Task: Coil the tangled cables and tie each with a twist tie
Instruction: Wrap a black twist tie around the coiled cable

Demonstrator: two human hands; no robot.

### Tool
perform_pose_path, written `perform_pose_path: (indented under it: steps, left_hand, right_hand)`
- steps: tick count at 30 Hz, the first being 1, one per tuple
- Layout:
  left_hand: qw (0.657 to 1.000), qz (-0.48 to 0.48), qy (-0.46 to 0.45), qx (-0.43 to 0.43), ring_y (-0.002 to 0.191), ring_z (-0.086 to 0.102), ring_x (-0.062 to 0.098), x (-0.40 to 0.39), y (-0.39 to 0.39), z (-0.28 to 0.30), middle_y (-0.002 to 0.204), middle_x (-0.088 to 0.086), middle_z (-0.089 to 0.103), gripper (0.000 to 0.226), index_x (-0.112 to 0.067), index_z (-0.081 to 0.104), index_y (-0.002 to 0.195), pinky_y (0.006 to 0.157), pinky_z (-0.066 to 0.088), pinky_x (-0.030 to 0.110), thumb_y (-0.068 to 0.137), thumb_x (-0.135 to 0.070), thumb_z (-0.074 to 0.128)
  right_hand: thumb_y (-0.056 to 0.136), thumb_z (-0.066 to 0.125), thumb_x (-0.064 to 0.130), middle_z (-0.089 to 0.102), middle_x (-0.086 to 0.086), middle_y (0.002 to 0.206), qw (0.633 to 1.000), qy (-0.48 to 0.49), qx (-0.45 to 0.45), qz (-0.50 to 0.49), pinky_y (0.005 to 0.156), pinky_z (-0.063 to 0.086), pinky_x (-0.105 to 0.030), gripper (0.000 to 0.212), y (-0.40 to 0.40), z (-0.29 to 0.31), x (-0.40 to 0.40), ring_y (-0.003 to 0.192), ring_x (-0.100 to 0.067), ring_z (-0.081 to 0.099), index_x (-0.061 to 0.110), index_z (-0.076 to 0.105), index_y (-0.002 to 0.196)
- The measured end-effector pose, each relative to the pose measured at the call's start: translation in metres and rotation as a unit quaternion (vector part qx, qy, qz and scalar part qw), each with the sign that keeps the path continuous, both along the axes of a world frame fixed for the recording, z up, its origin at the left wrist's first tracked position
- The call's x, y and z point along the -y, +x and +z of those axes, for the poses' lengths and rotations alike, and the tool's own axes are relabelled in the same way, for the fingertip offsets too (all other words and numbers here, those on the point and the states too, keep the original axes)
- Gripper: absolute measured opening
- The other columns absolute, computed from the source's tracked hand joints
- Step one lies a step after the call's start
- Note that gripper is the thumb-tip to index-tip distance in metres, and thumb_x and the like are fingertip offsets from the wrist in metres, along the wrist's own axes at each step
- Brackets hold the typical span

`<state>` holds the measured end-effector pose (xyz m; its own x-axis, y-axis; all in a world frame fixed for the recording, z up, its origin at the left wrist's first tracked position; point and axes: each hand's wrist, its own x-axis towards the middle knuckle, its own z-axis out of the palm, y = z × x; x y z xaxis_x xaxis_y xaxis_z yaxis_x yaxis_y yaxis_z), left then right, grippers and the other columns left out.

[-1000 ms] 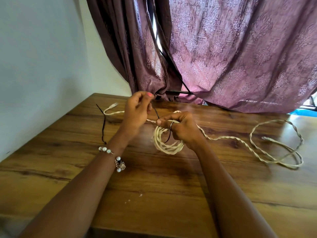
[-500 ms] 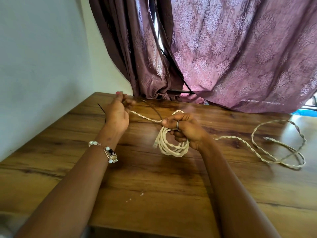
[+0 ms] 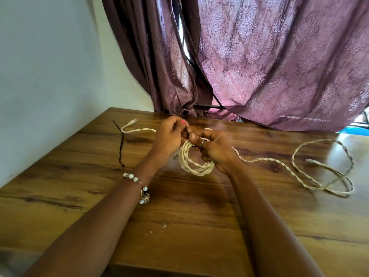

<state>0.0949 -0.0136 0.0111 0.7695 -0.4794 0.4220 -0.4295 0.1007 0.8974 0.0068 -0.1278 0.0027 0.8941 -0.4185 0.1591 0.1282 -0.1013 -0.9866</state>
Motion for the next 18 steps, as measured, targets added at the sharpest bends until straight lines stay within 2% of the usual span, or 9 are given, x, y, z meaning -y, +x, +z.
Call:
perform_pose_path:
  steps: [4,7,11,14,18]
  left_hand:
    - [0.988,0.023,-0.077,-0.132,0.066,0.058,0.015,0.0,0.002,0.005,0.071,0.005,0.06,0.03,-0.013,0.056,0.073,0.059,0.051,0.022,0.099,-0.007,0.041]
    - [0.977,0.023,-0.105,-0.183,0.061,0.056,0.015,-0.001,0.002,0.009,0.066,0.004,0.057,0.032,-0.011,0.055,0.072,0.061,0.051,0.026,0.098,-0.002,0.04]
    - [0.978,0.046,-0.102,-0.175,0.055,0.058,0.013,-0.004,0.0,0.015,0.063,0.004,0.059,0.03,-0.009,0.058,0.073,0.055,0.053,0.024,0.096,0.001,0.042]
    - [0.981,0.066,-0.09,-0.159,0.05,0.058,0.009,-0.007,0.002,0.018,0.063,0.003,0.062,0.025,-0.01,0.062,0.073,0.05,0.053,0.023,0.095,-0.005,0.05]
    - [0.985,0.08,-0.081,-0.13,0.043,0.056,0.013,-0.007,0.01,0.014,0.058,0.006,0.063,0.027,-0.006,0.064,0.065,0.045,0.051,0.024,0.092,-0.01,0.057]
  right_hand:
    - [0.093,0.058,0.021,0.046,-0.008,0.062,0.998,0.049,0.03,0.026,0.035,0.022,-0.015,0.033,0.002,0.001,-0.001,0.034,-0.002,0.024,-0.006,0.064,0.11]
    - [0.095,0.056,0.021,0.046,-0.01,0.064,0.997,0.049,0.038,0.037,0.035,0.023,-0.015,0.031,0.002,0.002,0.001,0.035,-0.003,0.024,-0.003,0.066,0.111]
    - [0.095,0.056,0.02,0.045,-0.008,0.061,0.998,0.03,0.04,0.045,0.037,0.021,-0.015,0.03,0.001,0.004,-0.001,0.036,-0.003,0.024,-0.004,0.066,0.111]
    - [0.095,0.056,0.02,0.042,-0.004,0.055,0.998,0.019,0.026,0.046,0.038,0.019,-0.015,0.035,0.002,0.006,-0.005,0.035,-0.004,0.023,-0.012,0.061,0.109]
    - [0.096,0.055,0.018,0.038,-0.006,0.056,0.998,-0.004,-0.007,0.069,0.039,0.017,-0.018,0.032,0.001,0.007,-0.01,0.037,-0.007,0.024,-0.014,0.057,0.098]
